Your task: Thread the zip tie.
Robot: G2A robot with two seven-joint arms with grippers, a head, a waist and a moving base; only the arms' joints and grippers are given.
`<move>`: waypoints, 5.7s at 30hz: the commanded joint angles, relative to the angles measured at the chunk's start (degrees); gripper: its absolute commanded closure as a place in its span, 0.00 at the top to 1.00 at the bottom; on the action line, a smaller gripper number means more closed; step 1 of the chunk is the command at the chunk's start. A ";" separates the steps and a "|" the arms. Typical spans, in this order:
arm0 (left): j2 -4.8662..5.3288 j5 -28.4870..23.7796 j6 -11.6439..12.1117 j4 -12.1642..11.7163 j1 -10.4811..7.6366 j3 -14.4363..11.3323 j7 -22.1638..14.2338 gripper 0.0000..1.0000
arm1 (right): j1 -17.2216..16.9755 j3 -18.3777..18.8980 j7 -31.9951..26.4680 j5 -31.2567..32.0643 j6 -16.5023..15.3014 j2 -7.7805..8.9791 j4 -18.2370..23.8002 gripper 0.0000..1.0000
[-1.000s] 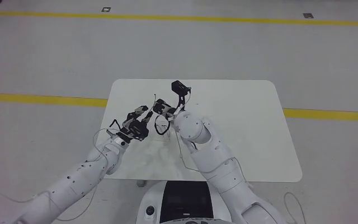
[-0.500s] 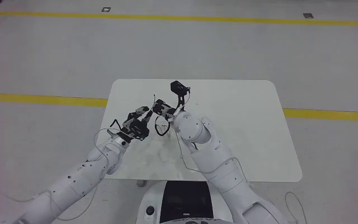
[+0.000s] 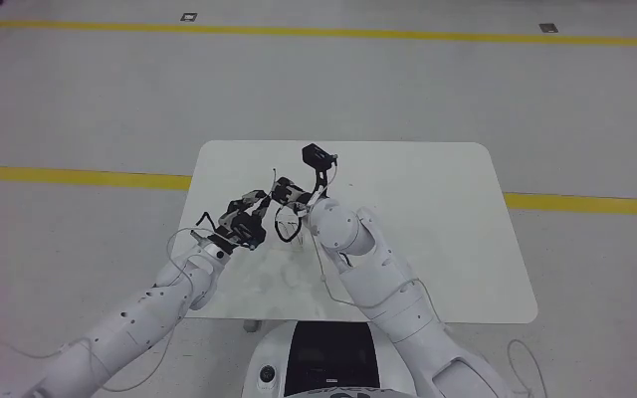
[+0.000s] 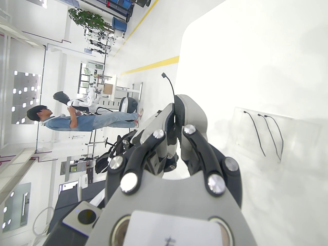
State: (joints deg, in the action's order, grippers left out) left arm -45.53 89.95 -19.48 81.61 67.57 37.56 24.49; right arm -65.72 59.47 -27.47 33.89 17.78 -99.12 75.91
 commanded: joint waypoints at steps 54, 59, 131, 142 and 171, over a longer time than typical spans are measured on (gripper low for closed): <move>-0.46 0.00 1.07 0.09 2.29 1.59 1.53 0.00 | -1.84 2.50 3.50 -4.54 0.39 1.51 1.08 1.00; -0.46 0.00 1.07 0.09 2.29 1.59 1.53 0.00 | -1.84 2.50 3.50 -4.54 0.39 1.51 1.08 1.00; 2.25 -23.79 38.96 -4.81 3.25 16.61 4.07 0.00 | -1.84 2.50 3.50 -4.54 0.39 1.51 1.08 1.00; 7.71 -40.69 38.96 -1.86 -1.42 6.36 0.52 0.00 | -1.84 2.50 3.50 -4.54 0.39 1.51 1.08 1.00; 14.57 -61.13 38.96 0.62 -14.40 -15.39 3.22 0.00 | -2.25 2.77 4.06 -4.52 -0.13 1.63 1.25 1.00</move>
State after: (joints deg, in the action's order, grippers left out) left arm -30.90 29.82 19.48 82.02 53.35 22.12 28.65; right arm -67.72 62.06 -23.75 29.35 17.96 -97.57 77.06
